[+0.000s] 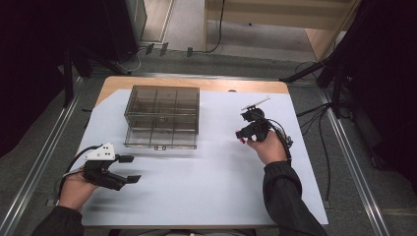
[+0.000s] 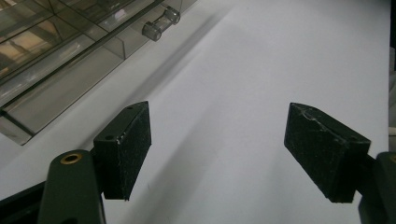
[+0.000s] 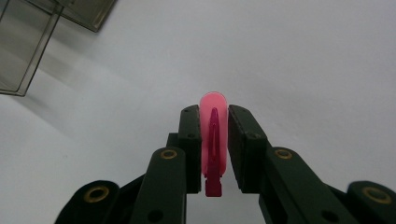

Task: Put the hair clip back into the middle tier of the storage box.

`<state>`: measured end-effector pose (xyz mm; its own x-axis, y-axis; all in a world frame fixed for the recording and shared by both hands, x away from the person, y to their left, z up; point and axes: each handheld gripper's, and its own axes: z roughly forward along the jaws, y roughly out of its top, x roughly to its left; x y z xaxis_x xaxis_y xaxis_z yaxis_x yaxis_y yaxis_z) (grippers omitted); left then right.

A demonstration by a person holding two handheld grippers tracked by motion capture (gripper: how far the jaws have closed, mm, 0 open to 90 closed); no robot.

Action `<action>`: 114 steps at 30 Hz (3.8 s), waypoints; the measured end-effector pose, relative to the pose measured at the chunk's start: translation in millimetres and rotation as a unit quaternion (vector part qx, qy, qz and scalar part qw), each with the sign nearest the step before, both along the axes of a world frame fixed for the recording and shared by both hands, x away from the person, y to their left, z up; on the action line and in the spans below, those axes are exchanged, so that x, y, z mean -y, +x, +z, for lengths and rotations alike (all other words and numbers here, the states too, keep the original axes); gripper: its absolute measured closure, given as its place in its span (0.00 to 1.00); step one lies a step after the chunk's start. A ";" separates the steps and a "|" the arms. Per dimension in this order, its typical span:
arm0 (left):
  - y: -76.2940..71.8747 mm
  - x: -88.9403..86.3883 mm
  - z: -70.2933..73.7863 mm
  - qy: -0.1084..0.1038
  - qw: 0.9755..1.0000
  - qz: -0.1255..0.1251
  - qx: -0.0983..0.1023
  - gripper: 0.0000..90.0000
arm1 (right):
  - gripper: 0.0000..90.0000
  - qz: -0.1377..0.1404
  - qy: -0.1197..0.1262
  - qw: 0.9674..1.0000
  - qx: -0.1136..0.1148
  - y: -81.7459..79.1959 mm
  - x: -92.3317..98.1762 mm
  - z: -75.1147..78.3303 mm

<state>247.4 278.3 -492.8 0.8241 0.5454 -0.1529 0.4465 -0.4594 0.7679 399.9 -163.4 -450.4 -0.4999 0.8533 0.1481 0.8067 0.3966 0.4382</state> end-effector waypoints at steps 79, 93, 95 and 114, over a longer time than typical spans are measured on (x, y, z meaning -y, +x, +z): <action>-20.8 -11.8 -3.6 0.006 1.000 0.026 0.002 0.27 | 0.86 0.145 0.004 0.989 0.026 -20.0 -112.6 20.7; -21.0 -12.1 -3.2 0.005 1.000 0.027 0.002 0.27 | 0.86 0.159 0.006 0.987 0.034 -22.8 -127.7 20.2; -21.0 -12.2 -3.3 0.006 1.000 0.026 0.002 0.27 | 0.86 0.160 0.008 0.986 0.034 -23.4 -130.3 19.9; -21.2 -12.9 -3.8 0.009 1.000 0.026 -0.001 0.27 | 0.86 0.173 0.007 0.984 0.037 -19.3 -152.9 11.4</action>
<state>226.1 291.2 -496.6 0.7944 0.5901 -0.1439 0.4714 -0.4496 0.7587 380.6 -10.5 -439.0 -0.7699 0.6286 0.1106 0.5904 0.6357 0.4973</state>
